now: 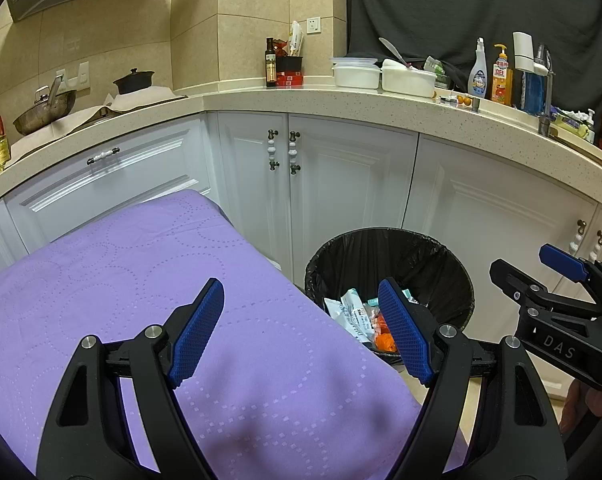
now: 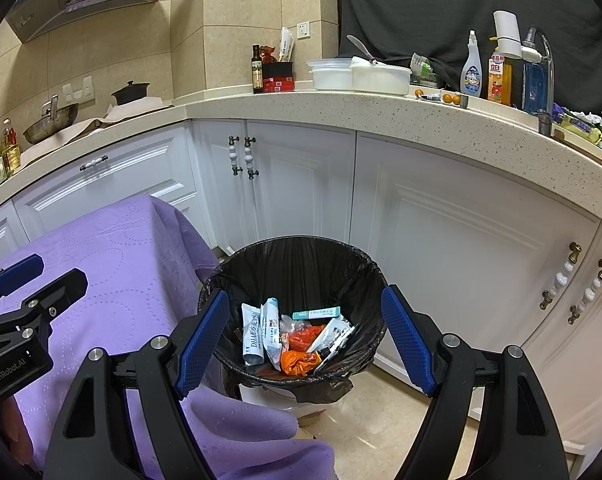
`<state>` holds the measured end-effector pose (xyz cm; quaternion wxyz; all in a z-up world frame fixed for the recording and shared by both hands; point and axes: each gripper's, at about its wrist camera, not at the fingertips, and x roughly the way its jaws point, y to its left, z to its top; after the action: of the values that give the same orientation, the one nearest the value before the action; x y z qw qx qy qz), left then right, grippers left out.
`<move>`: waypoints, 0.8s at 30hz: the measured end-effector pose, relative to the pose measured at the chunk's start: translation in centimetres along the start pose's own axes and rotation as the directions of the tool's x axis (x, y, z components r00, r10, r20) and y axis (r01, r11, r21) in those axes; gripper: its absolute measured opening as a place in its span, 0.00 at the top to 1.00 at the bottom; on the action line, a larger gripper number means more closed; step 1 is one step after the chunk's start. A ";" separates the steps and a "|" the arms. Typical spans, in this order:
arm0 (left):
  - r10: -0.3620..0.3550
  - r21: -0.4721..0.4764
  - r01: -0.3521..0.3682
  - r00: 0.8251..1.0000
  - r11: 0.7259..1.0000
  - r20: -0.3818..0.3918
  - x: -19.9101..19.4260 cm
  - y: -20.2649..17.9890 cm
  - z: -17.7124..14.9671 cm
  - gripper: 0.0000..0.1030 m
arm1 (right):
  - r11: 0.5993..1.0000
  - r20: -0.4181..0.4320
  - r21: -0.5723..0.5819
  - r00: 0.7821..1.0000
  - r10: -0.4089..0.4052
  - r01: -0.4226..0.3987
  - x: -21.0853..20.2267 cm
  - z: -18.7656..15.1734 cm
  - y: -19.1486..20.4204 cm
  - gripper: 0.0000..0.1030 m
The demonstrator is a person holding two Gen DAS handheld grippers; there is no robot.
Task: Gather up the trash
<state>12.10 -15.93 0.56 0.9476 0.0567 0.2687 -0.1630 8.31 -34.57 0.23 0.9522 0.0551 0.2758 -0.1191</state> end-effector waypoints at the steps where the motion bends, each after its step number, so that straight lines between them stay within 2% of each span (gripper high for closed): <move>1: 0.000 0.000 0.000 1.000 1.000 0.000 0.0 0.0 0.0 0.25 | 1.000 0.000 0.000 1.000 0.000 0.000 0.0 0.0 0.0 0.26; 24: -0.004 0.015 0.004 1.000 1.000 0.002 0.4 -0.5 -0.2 0.25 | 1.000 -0.002 0.001 1.000 0.000 0.000 0.0 0.1 0.0 0.26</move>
<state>12.17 -16.46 0.22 0.9472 0.0629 0.2665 -0.1670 8.36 -34.59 0.26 0.9520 0.0556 0.2765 -0.1190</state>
